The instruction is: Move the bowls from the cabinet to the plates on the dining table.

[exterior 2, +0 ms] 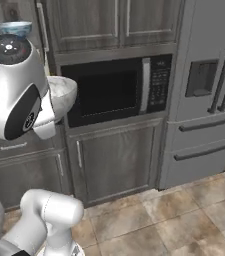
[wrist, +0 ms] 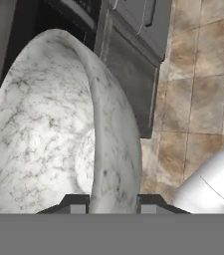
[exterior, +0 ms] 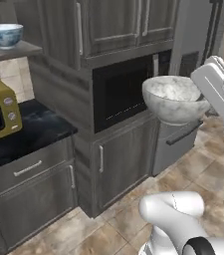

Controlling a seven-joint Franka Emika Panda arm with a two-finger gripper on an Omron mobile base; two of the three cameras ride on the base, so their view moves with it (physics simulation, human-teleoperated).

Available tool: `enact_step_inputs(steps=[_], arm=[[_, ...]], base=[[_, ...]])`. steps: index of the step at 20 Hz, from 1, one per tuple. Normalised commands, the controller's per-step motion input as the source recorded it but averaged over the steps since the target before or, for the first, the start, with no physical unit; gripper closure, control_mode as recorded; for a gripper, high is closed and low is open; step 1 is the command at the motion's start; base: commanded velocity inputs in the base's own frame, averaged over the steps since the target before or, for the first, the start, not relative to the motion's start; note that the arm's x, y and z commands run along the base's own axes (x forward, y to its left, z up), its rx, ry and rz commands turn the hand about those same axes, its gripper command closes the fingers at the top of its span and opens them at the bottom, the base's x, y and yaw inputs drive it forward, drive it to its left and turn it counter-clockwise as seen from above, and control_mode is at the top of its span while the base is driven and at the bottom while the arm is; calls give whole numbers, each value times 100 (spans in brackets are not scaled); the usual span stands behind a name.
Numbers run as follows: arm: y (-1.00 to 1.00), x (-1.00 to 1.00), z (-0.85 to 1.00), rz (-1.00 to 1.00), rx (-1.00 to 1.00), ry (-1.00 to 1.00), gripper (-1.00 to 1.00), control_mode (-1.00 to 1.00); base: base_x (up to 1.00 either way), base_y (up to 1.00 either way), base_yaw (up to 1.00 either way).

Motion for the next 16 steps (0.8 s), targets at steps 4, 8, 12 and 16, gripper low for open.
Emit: enact_step_inputs(steps=[4,8,12,16], arm=[[0,0,0,0,0,0,100,100],[0,0,0,0,0,0,100,100],[0,0,0,0,0,0,100,100],[0,0,0,0,0,0,100,100]], base=[[79,-27,-48],[82,-14,-54],[85,-2,-62],[72,-3,-70]])
